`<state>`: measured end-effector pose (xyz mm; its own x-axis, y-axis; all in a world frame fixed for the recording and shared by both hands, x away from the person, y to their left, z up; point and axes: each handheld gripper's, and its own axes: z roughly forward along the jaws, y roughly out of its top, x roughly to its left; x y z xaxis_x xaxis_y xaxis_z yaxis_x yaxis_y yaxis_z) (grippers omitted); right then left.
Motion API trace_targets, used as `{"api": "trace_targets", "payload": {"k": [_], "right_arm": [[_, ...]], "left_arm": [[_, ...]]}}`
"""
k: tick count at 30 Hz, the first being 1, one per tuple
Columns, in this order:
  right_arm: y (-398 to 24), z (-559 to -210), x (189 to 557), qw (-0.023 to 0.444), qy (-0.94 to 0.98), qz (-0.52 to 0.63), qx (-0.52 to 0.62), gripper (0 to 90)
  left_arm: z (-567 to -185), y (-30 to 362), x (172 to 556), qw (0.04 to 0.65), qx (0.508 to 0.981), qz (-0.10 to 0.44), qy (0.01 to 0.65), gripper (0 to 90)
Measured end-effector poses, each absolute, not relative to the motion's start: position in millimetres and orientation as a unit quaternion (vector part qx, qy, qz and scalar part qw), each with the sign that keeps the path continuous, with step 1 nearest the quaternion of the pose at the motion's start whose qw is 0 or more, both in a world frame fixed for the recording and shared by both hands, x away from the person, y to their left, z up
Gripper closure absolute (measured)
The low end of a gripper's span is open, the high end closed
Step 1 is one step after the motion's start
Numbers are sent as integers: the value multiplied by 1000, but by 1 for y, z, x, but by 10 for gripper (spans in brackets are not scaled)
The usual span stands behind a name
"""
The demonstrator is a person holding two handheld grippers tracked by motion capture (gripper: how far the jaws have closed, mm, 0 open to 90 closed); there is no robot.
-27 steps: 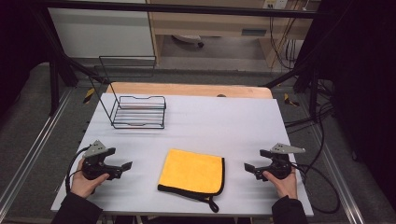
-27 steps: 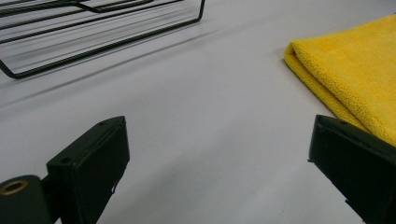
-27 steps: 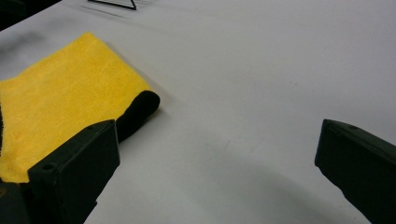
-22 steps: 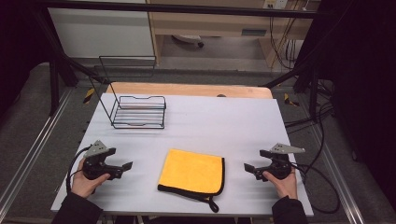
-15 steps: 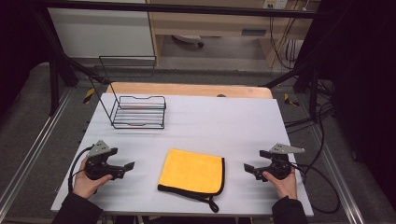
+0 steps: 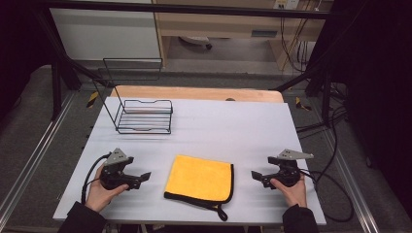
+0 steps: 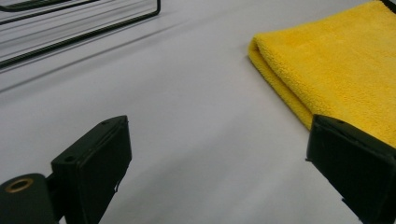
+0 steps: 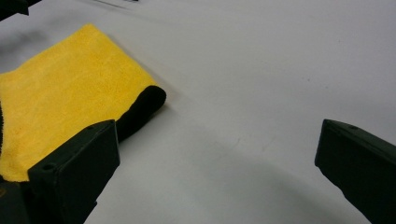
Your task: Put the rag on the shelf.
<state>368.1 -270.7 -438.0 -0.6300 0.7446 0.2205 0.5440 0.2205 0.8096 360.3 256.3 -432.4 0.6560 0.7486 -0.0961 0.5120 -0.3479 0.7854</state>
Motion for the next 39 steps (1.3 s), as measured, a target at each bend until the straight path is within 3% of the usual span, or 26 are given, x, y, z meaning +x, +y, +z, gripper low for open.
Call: {"api": "trace_targets", "payload": {"k": [6,20,27,39], "right_arm": [[-267,-437,369,108,777,462,413,4],[-245,-433,371,105,793,452,396,9],[-220,-427,379,101,802,448,381,23],[-155,-420,402,92,819,451,342,74]], "left_arm": [[-432,234,354,419,814,124,382,97],[-440,188,334,400,830,84,381,316],[-445,177,326,379,833,72,396,496],[-448,174,322,376,823,66,421,586]]}}
